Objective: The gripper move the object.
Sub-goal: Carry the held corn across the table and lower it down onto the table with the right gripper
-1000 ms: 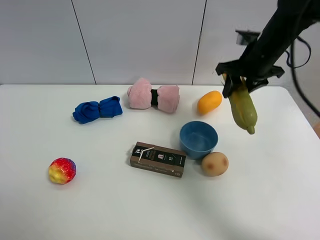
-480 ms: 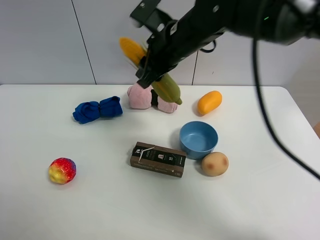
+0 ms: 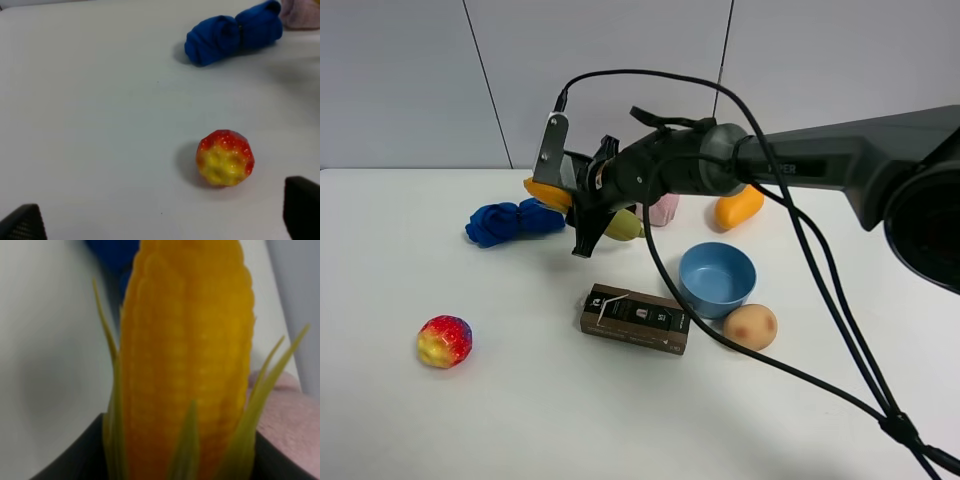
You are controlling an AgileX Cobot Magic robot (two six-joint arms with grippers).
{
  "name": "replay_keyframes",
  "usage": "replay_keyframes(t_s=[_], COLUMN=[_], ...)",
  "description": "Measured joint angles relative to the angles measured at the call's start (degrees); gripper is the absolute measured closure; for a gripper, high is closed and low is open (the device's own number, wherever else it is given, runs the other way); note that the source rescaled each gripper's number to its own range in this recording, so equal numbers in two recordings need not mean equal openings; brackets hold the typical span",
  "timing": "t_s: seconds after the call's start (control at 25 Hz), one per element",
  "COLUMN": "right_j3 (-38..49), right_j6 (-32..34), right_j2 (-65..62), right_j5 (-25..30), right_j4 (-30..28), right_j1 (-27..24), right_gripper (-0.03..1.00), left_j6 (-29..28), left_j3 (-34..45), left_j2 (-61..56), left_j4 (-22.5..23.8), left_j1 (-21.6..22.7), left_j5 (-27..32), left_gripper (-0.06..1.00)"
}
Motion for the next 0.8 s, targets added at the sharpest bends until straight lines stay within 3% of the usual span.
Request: replay_keyframes(t_s=[0.28, 0.52, 0.8], right_j3=[0.0, 0.0, 0.0], right_j6=[-7.6, -13.72, -15.75], right_j2=[2.1, 3.05, 3.51], right_j5=[-0.65, 3.39, 3.53], right_j4=[-0.34, -0.34, 0.0], right_j1=[0.0, 0.0, 0.0], right_gripper=[0.97, 0.97, 0.97], left_j6=[0.0, 0.0, 0.0], left_j3=[0.0, 0.0, 0.0], left_j2=[0.0, 0.0, 0.0], left_j4=[0.0, 0.0, 0.0], left_j1=[0.0, 0.0, 0.0], left_j5=[0.0, 0.0, 0.0], left_gripper=[-0.06, -0.06, -0.06])
